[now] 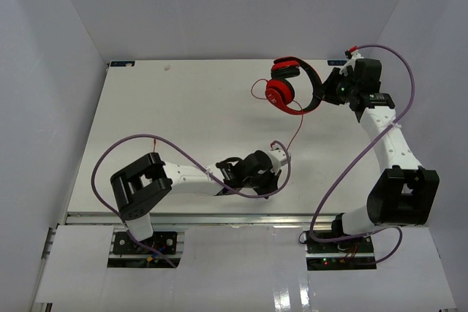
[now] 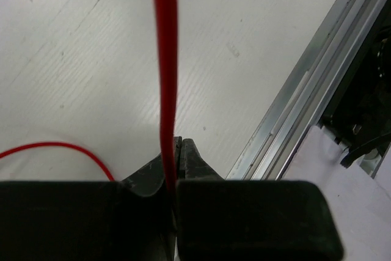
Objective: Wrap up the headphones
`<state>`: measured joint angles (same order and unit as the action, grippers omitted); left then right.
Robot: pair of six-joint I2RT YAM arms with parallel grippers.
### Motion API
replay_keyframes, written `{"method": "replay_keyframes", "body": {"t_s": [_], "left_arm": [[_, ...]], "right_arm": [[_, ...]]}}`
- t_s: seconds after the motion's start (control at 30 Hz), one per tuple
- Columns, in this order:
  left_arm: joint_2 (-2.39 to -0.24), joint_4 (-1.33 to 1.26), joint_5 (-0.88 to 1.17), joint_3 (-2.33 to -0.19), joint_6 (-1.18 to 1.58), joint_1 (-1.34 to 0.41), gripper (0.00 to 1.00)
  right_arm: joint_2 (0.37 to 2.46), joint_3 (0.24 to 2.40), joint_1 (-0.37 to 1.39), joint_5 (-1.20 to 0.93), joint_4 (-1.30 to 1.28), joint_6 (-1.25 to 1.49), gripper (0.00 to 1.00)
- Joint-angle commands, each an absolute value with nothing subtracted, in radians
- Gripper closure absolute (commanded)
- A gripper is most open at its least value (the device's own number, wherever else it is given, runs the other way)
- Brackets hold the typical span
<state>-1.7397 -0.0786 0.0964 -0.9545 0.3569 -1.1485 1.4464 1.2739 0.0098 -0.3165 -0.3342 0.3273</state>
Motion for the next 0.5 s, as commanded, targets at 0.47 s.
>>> {"method": "replay_keyframes", "body": {"t_s": [0.47], "left_arm": [[-1.596, -0.105, -0.028, -0.797, 0.386, -1.145, 0.91]], "right_arm": [[1.405, 1.341, -0.144, -0.485, -0.272, 0.375, 0.92]]}}
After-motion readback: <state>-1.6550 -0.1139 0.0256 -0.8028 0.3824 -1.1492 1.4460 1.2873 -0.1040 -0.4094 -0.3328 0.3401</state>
